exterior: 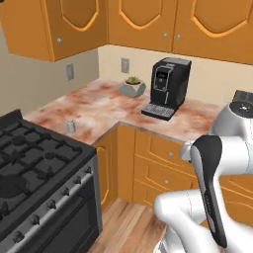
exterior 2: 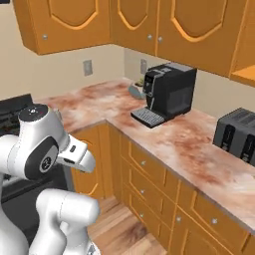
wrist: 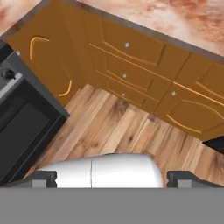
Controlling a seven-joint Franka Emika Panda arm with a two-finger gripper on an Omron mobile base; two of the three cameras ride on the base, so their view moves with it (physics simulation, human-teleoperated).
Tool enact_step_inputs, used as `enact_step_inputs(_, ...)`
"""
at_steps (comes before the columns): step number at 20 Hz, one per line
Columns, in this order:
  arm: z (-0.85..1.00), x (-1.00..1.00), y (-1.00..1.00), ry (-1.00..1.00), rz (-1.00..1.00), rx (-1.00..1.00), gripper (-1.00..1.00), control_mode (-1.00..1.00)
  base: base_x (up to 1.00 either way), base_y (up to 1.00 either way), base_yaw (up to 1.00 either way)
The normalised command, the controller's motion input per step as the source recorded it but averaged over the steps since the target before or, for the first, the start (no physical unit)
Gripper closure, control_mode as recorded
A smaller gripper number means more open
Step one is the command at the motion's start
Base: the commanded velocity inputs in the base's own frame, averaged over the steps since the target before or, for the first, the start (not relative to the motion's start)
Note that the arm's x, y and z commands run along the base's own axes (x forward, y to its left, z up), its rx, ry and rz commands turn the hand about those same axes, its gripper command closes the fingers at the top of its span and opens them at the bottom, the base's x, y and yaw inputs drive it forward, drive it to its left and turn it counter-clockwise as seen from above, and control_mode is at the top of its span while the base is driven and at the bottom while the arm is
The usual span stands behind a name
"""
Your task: Collect the paprika, ketchup, and shaker from the cabinet and place them next to the stove.
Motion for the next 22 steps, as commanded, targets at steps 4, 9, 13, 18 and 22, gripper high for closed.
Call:
enact_step_inputs(4,0.00,0.00,0.00,0.00,0.00,0.00,-1.00,1.00,-0.49,0.01,-0.66)
enact_step_inputs(9,0.00,0.00,0.00,0.00,0.00,0.00,-1.00,1.00,-0.42,0.00,-0.67)
enact_step_inputs(13,0.00,0.00,0.00,0.00,0.00,0.00,-1.00,1.00,-0.38,0.00,-0.68)
enact_step_inputs(18,0.00,0.00,0.00,0.00,0.00,0.00,-1.00,1.00,-0.29,0.00,-0.69)
enact_step_inputs(22,0.00,0.00,0.00,0.00,0.00,0.00,-1.00,1.00,-0.20,-0.02,-0.68)
